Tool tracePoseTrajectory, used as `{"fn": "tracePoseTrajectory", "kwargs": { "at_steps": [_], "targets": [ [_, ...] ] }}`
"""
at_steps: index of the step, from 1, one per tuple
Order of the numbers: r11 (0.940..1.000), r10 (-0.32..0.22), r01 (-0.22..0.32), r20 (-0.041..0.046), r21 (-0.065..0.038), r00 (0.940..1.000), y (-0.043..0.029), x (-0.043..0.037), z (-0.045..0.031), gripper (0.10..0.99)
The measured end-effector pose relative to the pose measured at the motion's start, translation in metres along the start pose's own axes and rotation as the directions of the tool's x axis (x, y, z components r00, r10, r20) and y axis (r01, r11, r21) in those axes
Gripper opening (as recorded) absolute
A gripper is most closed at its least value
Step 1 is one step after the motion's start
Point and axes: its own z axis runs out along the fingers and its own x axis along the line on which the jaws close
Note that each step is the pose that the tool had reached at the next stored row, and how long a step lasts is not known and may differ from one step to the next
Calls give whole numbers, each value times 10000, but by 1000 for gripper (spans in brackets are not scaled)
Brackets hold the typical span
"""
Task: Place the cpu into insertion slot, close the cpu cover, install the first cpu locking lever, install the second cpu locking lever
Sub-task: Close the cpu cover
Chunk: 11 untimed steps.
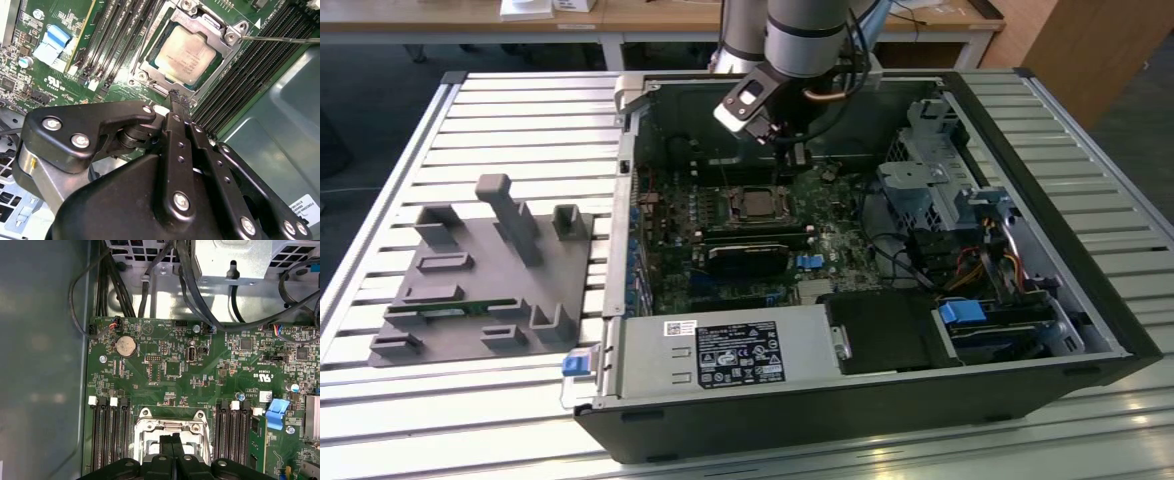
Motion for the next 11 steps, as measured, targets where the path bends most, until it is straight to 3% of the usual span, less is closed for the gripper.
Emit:
{"fn": "tracePoseTrajectory", "kwargs": {
  "at_steps": [11],
  "targets": [
    [10000,0,0,0,0,10000,-33,1,3,106]
  ]
}}
